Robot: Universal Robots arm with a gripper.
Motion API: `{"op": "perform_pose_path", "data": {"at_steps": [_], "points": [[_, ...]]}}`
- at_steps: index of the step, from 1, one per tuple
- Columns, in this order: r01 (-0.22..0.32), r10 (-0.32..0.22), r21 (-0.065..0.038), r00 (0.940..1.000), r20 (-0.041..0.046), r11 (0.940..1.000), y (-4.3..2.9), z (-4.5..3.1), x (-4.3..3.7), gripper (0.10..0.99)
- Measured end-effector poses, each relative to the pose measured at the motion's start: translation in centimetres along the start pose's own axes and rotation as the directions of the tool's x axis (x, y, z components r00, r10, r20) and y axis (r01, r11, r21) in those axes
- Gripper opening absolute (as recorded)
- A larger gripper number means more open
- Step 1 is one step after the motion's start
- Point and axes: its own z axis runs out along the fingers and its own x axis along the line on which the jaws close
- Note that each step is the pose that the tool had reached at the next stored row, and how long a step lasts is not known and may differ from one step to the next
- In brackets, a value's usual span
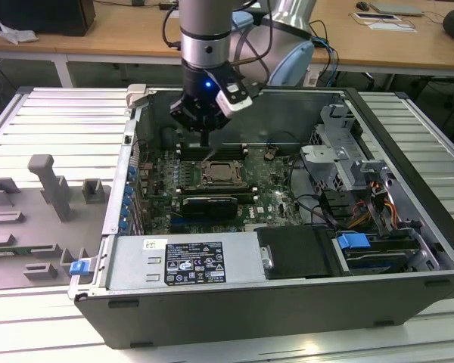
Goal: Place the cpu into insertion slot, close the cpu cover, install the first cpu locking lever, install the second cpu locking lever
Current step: 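Install the first cpu locking lever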
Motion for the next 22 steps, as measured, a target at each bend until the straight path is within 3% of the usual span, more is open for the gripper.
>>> {"op": "perform_pose_path", "data": {"at_steps": [2, 5, 6, 8, 10, 18, 22], "points": [[0.0, 0.0, 0.0, 1.0, -0.0001, 1.0, -0.05, 0.14, -0.76, 0.106], [0.0, 0.0, 0.0, 1.0, -0.0001, 1.0, -0.09, 0.23, -1.14, 0.106], [0.0, 0.0, -0.004, 1.0, 0.0002, 1.0, -0.09, 0.25, -1.14, 0.106], [0.0, 0.001, -0.025, 1.0, 0.0019, 0.9997, -0.09, 0.36, -1.17, 0.106], [-0.001, 0.002, -0.033, 1.0, 0.0028, 0.9994, -0.11, 0.59, -1.33, 0.106], [-0.002, 0.002, -0.039, 1.0, 0.0031, 0.9992, -0.2, 1.84, -1.78, 0.106], [-0.005, 0.005, -0.039, 1.0, 0.0033, 0.9992, -0.22, 2.07, -2.06, 0.106]]}}
